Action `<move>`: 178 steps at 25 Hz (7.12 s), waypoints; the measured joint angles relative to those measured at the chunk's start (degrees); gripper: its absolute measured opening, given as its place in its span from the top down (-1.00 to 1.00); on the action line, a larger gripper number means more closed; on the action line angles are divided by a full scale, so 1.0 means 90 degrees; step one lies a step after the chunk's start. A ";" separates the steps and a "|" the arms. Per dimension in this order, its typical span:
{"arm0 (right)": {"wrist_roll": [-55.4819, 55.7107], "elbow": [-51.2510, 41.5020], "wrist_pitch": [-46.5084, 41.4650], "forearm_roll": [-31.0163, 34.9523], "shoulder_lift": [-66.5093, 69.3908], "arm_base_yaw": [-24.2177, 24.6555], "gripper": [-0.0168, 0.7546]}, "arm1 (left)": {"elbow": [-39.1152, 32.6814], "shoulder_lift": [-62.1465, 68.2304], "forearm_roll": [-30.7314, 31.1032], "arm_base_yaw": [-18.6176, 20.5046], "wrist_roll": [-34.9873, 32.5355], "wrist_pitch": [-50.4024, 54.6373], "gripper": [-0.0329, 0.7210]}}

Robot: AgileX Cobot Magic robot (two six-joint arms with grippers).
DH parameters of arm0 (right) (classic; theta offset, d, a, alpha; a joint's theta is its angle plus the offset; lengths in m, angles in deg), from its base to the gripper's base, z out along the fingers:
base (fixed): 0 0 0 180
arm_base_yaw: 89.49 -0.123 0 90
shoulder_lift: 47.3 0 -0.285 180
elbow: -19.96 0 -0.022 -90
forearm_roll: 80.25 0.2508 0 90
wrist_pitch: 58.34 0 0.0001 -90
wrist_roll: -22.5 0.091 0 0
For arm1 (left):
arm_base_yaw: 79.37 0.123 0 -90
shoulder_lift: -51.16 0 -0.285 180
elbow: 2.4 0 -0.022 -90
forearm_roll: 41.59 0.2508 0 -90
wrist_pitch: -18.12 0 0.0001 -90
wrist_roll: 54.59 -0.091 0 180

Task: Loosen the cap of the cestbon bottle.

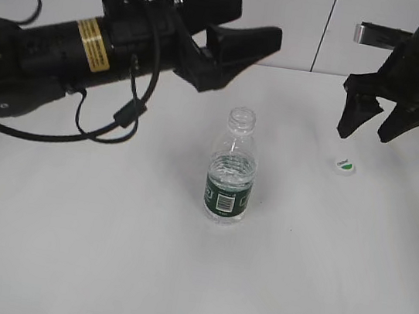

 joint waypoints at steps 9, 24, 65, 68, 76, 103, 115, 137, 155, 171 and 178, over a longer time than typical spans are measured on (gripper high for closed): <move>0.0047 0.0000 -0.0210 0.0011 -0.0379 0.0000 -0.55 | -0.0002 -0.1915 -0.1334 0.0161 0.0192 0.3889 -0.61; 0.0163 0.0000 -0.0213 0.0042 -0.0523 0.0000 -0.55 | 0.1191 -0.2890 -0.2747 0.1337 -0.1093 1.0657 -0.59; 0.1081 0.0000 -0.0232 -0.1994 -0.1124 0.0110 -0.55 | 0.1348 -0.2504 -0.4332 0.2769 -0.3430 1.2369 -0.57; 0.1101 0.0000 -0.0232 -0.1873 -0.1170 0.0352 -0.55 | 0.1348 -0.2504 -0.4391 0.2769 -0.3436 1.2369 -0.57; 0.1101 0.0000 -0.0232 -0.1505 -0.1182 0.1130 -0.55 | 0.1348 -0.2504 -0.4470 0.2769 -0.3498 1.2356 -0.57; 0.0954 0.0000 -0.0246 -0.1115 -0.2206 0.1115 -0.55 | -0.0001 -0.7260 -0.4241 0.2769 -0.3522 1.2172 -0.55; 0.0936 0.0000 -0.0249 -0.1083 -0.2259 0.1115 -0.55 | -0.2219 -1.0791 -0.4234 0.2769 -0.3719 1.2810 -0.55; 0.0772 0.0000 -0.0262 -0.0981 -0.2474 0.1110 -0.55 | -0.2528 -1.1651 -0.4497 0.2769 -0.3809 1.3779 -0.50; 0.0582 -0.1780 -0.0123 -0.0964 -0.5612 0.0867 -0.55 | -0.2528 -1.1651 -0.4497 0.2769 -0.3809 1.3785 -0.32; 0.0301 -0.5041 0.0447 -0.1032 -1.0433 0.0859 -0.55 | -0.2528 -1.1651 -0.4497 0.2769 -0.3809 1.3792 -0.24; 0.0233 -0.5885 0.0441 -0.1032 -1.1959 0.0859 -0.55 | -0.2528 -1.1651 -0.4497 0.2769 -0.3809 1.3792 -0.24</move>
